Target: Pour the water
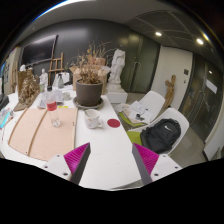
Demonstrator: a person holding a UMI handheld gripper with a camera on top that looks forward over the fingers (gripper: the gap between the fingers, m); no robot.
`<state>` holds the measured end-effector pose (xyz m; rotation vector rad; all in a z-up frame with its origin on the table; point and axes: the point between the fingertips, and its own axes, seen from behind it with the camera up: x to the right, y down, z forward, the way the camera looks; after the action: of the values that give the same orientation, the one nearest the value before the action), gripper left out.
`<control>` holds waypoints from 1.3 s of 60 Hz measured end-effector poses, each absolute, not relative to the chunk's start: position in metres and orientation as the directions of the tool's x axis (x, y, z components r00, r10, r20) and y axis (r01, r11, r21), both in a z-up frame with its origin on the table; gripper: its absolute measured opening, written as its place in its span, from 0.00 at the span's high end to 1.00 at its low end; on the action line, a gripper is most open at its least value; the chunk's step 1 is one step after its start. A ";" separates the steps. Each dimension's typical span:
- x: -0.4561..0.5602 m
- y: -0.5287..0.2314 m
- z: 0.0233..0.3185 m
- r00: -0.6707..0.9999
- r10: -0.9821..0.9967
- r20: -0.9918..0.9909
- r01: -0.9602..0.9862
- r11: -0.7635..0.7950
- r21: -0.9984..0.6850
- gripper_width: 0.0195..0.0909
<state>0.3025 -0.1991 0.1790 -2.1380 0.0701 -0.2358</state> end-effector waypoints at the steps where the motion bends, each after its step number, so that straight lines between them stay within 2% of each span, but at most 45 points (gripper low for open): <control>1: 0.300 -0.198 0.179 0.981 -0.134 0.138 0.042 -0.547 -0.836 0.07; 24: 0.123 -0.120 0.150 0.994 0.055 0.093 0.109 -0.520 -0.847 0.07; 40: 0.021 0.001 0.117 0.994 0.099 0.055 0.091 -0.416 -0.905 0.07; 54: -0.001 0.092 0.074 0.996 0.046 0.077 0.089 -0.382 -0.920 0.08; 57: -0.001 0.103 0.066 0.997 0.032 0.075 0.081 -0.379 -0.922 0.14; 61: -0.002 0.116 0.061 0.998 0.015 0.057 0.058 -0.369 -0.928 0.31; 66: 0.000 0.123 0.061 1.000 0.008 0.020 0.022 -0.346 -0.938 0.62; 68: -0.002 0.123 0.061 1.000 0.009 0.010 0.012 -0.341 -0.940 0.63; 76: 0.001 0.124 0.061 1.000 0.006 -0.003 -0.001 -0.324 -0.946 0.85; 78: 0.004 0.123 0.060 1.000 0.001 -0.012 -0.011 -0.322 -0.947 0.88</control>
<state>0.0037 0.1233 0.0601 -1.8982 0.0071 0.0117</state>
